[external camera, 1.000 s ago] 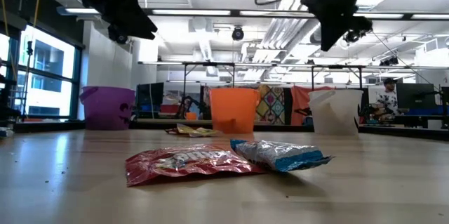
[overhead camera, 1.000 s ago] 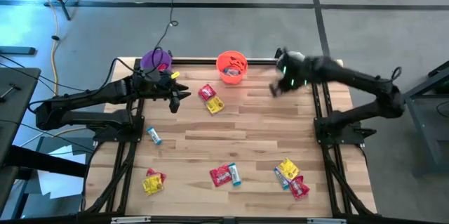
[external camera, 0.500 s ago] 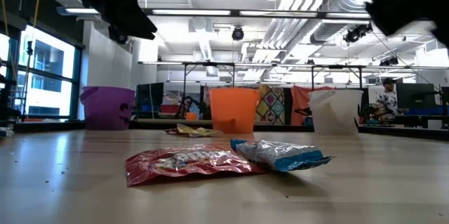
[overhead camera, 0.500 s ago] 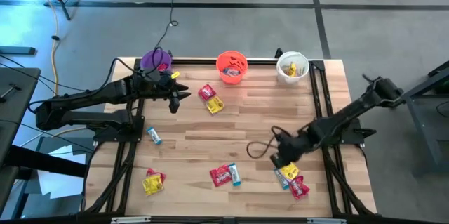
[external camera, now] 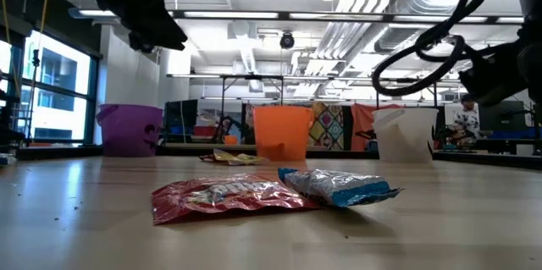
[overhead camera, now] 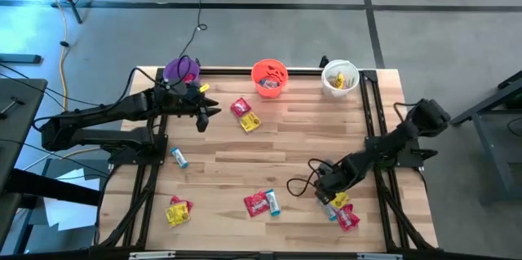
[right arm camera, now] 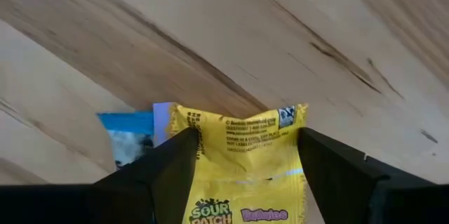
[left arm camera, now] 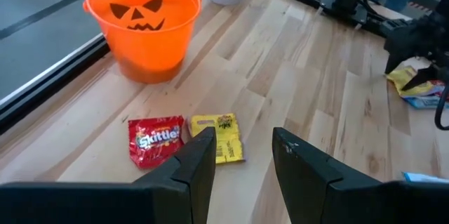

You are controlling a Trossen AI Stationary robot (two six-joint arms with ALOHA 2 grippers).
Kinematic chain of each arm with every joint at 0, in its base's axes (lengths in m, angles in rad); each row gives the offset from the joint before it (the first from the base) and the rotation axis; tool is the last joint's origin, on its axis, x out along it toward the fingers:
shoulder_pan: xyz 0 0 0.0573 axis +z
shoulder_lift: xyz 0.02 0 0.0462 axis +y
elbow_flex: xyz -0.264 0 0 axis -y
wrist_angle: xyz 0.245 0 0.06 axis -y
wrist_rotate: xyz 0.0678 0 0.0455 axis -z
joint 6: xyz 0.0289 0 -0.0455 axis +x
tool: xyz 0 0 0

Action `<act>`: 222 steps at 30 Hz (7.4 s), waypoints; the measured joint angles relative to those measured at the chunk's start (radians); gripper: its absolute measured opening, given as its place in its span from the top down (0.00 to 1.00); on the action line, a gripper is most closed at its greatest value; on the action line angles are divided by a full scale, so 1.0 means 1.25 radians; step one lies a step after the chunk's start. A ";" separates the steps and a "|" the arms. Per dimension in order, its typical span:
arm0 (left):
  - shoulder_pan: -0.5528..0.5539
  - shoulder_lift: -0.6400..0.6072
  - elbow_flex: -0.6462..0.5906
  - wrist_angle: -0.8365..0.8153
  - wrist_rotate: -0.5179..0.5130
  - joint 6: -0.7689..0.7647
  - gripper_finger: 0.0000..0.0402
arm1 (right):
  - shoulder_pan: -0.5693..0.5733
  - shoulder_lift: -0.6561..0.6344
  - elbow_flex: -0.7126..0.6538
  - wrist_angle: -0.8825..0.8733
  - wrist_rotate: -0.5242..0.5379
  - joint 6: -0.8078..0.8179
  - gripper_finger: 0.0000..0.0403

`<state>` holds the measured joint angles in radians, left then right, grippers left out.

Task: Organize candy in baskets
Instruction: Put the yellow candy into the white bucket, then put the white chocolate into the orange bucket, then put the yellow candy into the white bucket

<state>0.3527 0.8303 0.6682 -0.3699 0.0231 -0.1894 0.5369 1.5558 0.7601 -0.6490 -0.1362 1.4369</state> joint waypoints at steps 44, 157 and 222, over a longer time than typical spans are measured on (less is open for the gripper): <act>0.000 0.000 0.000 0.001 -0.011 -0.022 0.68 | -1.127 -0.170 0.299 -0.163 0.252 -0.786 0.95; -0.216 -0.243 -0.200 0.040 -0.150 -0.151 1.00 | -0.155 0.510 0.711 -0.085 0.000 -0.042 0.75; -0.891 0.196 0.036 -0.348 0.180 -0.785 0.72 | -0.938 0.209 0.769 0.032 -0.080 -0.992 0.50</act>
<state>-0.7612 1.0757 0.7136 -0.8049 0.2480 -1.1701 -0.6350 1.8172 1.7210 -0.6090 -0.2362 0.1970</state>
